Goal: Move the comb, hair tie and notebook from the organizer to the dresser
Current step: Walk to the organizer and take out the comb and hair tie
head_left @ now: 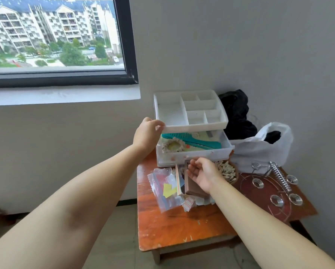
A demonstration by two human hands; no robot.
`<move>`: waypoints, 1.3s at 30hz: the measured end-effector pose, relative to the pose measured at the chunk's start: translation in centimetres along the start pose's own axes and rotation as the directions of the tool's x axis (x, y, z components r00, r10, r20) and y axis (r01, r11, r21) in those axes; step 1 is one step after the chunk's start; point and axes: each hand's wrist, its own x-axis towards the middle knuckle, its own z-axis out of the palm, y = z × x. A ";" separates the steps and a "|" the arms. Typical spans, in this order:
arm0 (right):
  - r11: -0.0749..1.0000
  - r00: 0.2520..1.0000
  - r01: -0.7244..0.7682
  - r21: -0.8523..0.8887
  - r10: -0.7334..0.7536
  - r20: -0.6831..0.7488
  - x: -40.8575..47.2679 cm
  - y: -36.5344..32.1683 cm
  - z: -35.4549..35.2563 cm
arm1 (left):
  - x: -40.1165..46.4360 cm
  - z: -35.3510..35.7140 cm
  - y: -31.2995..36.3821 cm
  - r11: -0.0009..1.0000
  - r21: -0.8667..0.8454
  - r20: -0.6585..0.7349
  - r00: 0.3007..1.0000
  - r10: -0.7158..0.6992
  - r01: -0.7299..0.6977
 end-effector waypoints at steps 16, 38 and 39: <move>0.661 0.966 0.006 -0.750 0.189 0.174 -5.0 -2.0 -2.9 | -4.0 1.8 1.0 0.841 0.394 0.151 0.929 0.339 -0.371; -0.624 0.784 0.276 -0.731 -0.294 0.547 4.9 -3.9 -2.1 | -6.4 7.2 2.2 0.563 0.762 0.294 0.945 0.140 -0.320; -0.619 0.787 0.277 -0.735 -0.293 0.543 4.9 -3.9 -2.1 | -6.5 7.3 2.2 0.559 0.760 0.306 0.942 0.141 -0.331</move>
